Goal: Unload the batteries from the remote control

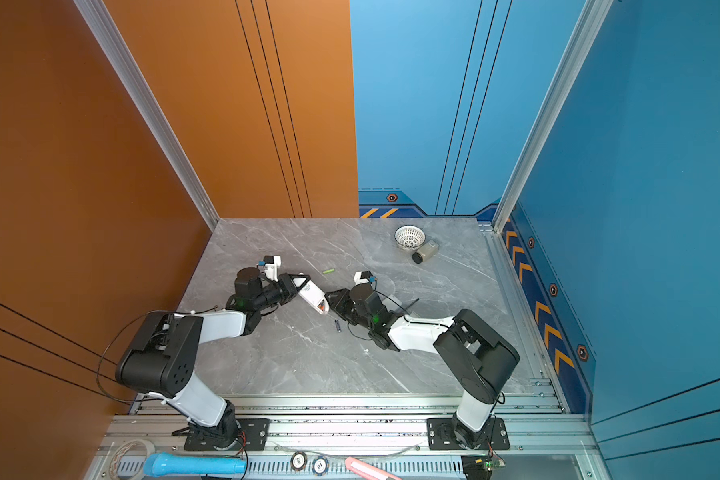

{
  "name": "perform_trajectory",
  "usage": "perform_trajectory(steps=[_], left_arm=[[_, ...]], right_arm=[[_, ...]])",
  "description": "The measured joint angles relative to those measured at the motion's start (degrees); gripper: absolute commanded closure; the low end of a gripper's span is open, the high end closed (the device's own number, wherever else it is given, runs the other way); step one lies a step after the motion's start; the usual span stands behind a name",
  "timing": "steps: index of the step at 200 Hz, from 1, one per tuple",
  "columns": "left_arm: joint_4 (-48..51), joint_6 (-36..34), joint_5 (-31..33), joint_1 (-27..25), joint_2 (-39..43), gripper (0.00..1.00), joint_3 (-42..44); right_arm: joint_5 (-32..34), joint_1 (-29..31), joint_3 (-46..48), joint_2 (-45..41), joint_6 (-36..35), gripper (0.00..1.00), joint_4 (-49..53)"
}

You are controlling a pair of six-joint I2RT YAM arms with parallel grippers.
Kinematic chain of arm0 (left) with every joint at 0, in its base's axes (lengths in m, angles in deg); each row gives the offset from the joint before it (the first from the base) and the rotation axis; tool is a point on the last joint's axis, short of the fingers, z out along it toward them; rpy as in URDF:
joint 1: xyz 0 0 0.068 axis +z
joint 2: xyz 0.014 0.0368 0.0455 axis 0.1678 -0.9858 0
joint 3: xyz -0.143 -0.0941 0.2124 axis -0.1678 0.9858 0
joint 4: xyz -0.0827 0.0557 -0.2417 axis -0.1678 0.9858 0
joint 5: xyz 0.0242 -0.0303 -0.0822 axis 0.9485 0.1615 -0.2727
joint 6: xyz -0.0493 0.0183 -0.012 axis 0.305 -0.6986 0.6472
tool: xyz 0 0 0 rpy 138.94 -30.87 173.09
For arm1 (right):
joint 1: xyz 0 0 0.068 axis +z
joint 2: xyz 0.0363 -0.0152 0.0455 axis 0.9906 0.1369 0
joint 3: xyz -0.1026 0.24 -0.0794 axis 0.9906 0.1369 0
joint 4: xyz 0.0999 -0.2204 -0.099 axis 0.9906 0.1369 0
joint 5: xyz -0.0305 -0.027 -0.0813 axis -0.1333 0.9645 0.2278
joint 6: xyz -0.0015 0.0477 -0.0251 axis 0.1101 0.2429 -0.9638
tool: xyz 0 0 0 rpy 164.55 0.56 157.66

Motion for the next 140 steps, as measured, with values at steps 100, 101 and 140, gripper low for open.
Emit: perform_trajectory(steps=[100, 101, 140], left_arm=[[6.71, -0.61, 12.0, 5.9, 13.57, 0.98, 10.78], [6.75, -0.52, 12.13, 5.95, 13.81, 0.98, 10.95], [8.5, 5.73, 23.56, 3.32, 26.18, 0.88, 21.14]], right_arm=[[6.14, -2.32, -6.12, -8.76, -11.41, 0.29, 31.93], [6.29, -2.36, -6.25, -8.98, -11.54, 0.29, 32.46], [11.76, -6.99, -8.57, -19.12, -14.49, 0.28, 53.33]])
